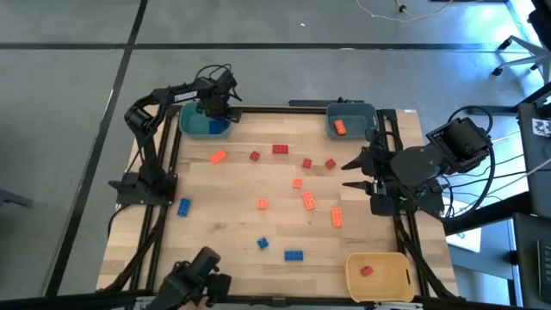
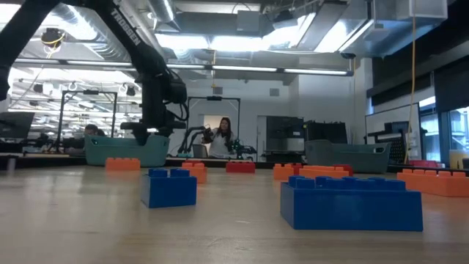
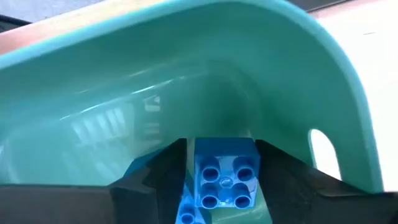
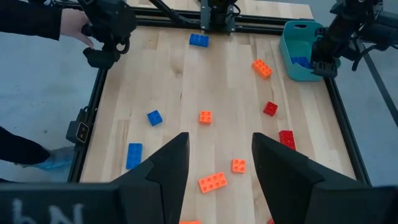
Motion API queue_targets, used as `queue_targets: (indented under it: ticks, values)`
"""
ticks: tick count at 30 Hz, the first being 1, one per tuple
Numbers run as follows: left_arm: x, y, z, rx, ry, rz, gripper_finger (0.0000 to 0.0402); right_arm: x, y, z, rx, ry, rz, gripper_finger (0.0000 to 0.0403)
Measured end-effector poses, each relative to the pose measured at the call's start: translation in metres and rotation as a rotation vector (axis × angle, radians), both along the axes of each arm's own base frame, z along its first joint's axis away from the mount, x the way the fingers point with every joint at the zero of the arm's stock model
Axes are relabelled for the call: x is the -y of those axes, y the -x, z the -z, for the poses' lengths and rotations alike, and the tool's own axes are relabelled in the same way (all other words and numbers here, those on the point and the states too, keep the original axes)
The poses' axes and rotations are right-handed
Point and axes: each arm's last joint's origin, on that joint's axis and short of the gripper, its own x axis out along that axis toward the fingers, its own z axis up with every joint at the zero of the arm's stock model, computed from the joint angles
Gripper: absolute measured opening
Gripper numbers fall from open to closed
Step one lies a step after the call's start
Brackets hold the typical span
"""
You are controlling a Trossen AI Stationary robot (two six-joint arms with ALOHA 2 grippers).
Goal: Sort & place blocks by color
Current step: Put the blue game piece into the green bin, then put the orange game piece into the blue bin
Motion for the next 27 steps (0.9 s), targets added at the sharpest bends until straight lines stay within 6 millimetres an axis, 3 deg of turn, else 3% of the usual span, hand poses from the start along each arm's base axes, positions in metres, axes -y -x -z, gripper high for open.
queue_targets:
  ticks: [8, 16, 21, 27]
  values:
    - [0.003, 0.003, -0.015, 0.011, -0.033, -0.023, 0.0196, 0.000, 0.000, 0.000, 0.000, 0.000, 0.000, 0.0177]
    - [0.022, 0.017, -0.073, 0.031, -0.204, -0.045, 0.0197, 0.000, 0.000, 0.000, -0.001, 0.000, 0.000, 0.0177]
    - [0.053, 0.018, -0.118, 0.161, -0.291, 0.019, 0.0198, 0.000, 0.000, 0.000, -0.002, 0.000, -0.001, 0.0177]
    - [0.111, 0.009, -0.167, 0.307, -0.410, 0.174, 0.0198, 0.000, 0.000, 0.000, -0.003, -0.002, 0.000, 0.0177]
